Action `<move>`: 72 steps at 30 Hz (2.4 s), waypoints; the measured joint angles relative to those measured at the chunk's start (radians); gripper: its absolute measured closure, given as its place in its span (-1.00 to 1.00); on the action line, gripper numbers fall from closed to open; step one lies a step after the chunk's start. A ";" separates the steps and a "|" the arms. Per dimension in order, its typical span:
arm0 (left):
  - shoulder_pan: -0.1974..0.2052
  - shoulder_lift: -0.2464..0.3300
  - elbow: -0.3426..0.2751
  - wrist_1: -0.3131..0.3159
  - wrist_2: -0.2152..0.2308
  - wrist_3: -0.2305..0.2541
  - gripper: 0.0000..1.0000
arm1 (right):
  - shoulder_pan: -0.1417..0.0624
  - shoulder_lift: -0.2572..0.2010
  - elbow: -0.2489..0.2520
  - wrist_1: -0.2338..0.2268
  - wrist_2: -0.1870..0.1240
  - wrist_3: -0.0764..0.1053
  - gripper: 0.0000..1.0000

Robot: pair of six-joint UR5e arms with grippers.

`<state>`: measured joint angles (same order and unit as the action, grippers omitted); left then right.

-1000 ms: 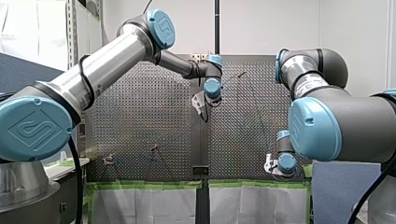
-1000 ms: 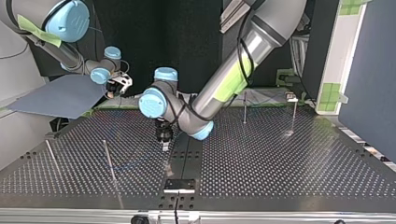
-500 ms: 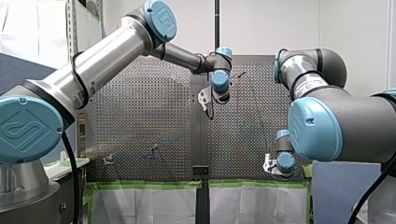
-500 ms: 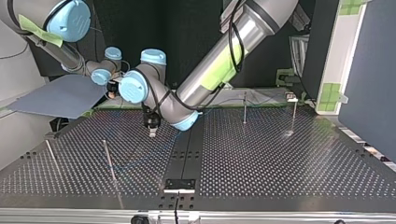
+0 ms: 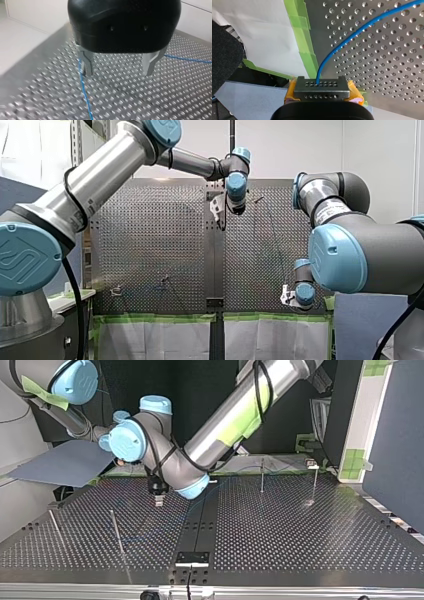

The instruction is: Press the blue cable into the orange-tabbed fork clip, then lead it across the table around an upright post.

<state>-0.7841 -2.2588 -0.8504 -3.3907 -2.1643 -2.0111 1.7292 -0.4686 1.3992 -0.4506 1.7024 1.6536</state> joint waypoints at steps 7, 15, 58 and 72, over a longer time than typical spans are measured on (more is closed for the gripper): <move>-0.012 0.026 0.000 0.001 0.045 0.051 -0.95 | 0.002 0.000 -0.006 0.004 -0.001 0.000 1.00; -0.014 0.027 0.000 0.053 0.110 0.116 -1.00 | 0.003 0.000 -0.007 0.004 -0.001 0.000 1.00; -0.008 0.028 0.000 0.161 0.409 0.250 -1.00 | 0.018 0.000 -0.024 0.022 0.000 -0.004 1.00; -0.004 0.063 0.001 0.145 0.348 0.242 -1.00 | 0.021 0.000 -0.024 0.034 0.000 -0.004 1.00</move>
<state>-0.7877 -2.1954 -0.8498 -3.2458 -1.8160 -1.7691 1.7506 -0.4686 1.3754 -0.4168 1.7028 1.6493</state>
